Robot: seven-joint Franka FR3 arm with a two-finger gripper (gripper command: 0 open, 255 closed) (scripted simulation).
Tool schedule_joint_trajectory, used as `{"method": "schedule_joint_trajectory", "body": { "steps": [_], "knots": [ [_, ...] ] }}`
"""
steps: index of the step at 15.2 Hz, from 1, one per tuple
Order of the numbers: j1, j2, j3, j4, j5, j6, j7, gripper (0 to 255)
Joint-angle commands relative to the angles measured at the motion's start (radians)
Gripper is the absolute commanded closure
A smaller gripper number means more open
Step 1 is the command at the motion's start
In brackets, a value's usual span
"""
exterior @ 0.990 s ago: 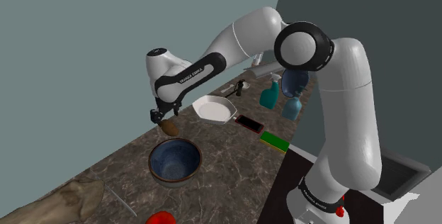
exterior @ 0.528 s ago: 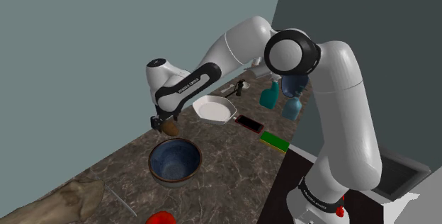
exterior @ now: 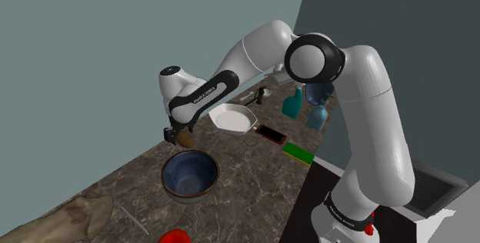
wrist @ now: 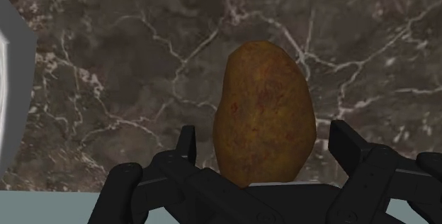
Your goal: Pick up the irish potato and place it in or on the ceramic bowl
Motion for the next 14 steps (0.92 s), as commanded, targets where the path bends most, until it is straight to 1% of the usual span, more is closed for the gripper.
{"method": "schedule_joint_trajectory", "body": {
  "steps": [1, 10, 14],
  "knots": [
    [0.0, 0.0, 0.0, 0.0, 0.0, 0.0, 0.0, 255],
    [0.0, 0.0, 0.0, 0.0, 0.0, 0.0, 0.0, 255],
    [-0.005, -0.036, 0.008, -0.002, 0.011, -0.034, -0.011, 255]
  ]
}}
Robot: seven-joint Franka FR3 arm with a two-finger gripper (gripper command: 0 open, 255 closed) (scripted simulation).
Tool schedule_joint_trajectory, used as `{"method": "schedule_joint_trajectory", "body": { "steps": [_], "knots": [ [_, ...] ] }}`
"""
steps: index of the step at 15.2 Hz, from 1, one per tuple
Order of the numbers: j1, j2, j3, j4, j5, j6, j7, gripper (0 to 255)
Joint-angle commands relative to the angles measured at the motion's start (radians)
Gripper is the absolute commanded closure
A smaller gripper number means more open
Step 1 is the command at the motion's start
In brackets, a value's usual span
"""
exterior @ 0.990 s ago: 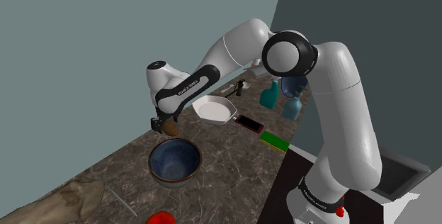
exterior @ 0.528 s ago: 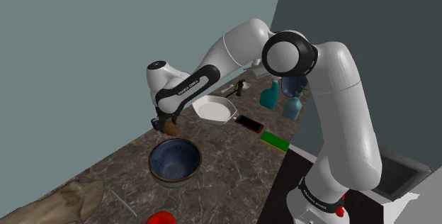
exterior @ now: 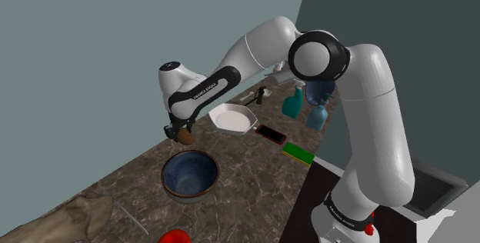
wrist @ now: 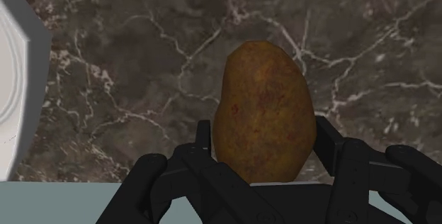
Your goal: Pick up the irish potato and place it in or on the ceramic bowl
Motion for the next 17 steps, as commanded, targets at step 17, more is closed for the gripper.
{"method": "schedule_joint_trajectory", "body": {
  "steps": [17],
  "knots": [
    [-0.016, -0.138, 0.028, 0.037, 0.049, -0.17, -0.051, 255]
  ]
}}
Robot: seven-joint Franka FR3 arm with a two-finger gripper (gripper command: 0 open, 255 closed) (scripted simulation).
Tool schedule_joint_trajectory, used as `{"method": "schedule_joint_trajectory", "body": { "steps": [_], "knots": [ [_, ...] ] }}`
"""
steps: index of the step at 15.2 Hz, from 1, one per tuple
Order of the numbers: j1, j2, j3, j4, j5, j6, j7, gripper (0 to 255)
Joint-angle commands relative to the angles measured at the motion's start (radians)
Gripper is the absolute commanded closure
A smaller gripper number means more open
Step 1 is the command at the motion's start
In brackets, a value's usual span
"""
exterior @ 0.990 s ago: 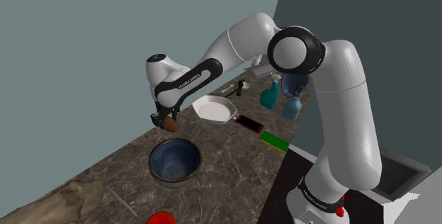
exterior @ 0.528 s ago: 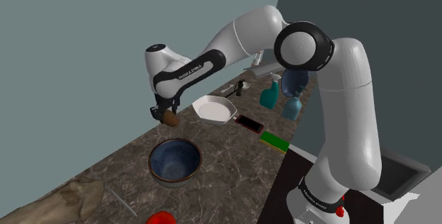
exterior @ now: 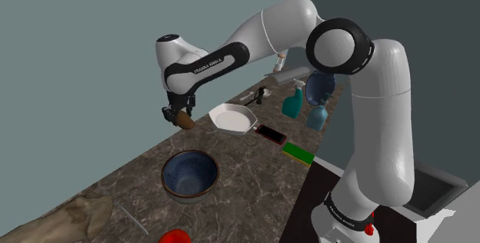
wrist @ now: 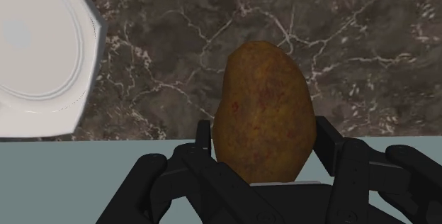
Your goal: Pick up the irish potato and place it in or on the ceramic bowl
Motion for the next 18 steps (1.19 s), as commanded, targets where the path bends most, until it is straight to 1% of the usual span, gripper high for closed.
{"method": "schedule_joint_trajectory", "body": {
  "steps": [1, 12, 18],
  "knots": [
    [-0.002, -0.013, 0.002, 0.008, 0.005, -0.02, -0.006, 255],
    [-0.005, -0.071, 0.012, 0.065, 0.029, -0.132, -0.034, 255],
    [0.032, -0.237, 0.051, -0.172, 0.049, -0.072, 0.057, 255]
  ]
}}
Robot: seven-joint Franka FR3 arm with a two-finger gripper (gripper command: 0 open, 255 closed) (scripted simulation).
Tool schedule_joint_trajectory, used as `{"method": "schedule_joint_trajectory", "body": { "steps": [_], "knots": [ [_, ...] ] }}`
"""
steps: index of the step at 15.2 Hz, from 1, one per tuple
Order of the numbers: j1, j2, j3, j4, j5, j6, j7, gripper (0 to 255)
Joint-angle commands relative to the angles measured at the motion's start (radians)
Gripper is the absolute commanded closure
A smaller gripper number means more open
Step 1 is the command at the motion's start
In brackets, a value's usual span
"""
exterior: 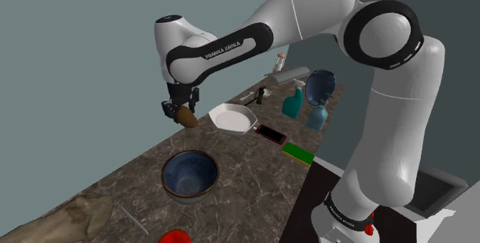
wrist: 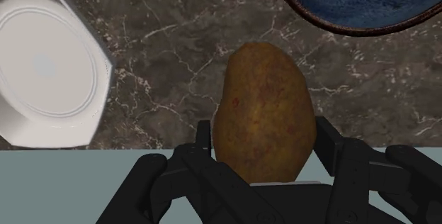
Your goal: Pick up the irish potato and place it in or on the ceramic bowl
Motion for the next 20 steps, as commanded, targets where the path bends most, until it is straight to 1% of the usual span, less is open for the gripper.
{"method": "schedule_joint_trajectory", "body": {
  "steps": [1, 7, 12, 20],
  "knots": [
    [0.015, -0.051, 0.014, -0.064, 0.009, 0.01, 0.03, 255],
    [0.063, -0.19, 0.064, -0.24, 0.044, 0.038, 0.122, 255],
    [0.107, -0.282, 0.109, -0.345, 0.081, 0.045, 0.193, 255],
    [0.108, -0.221, 0.107, -0.391, 0.044, 0.145, 0.229, 255]
  ]
}}
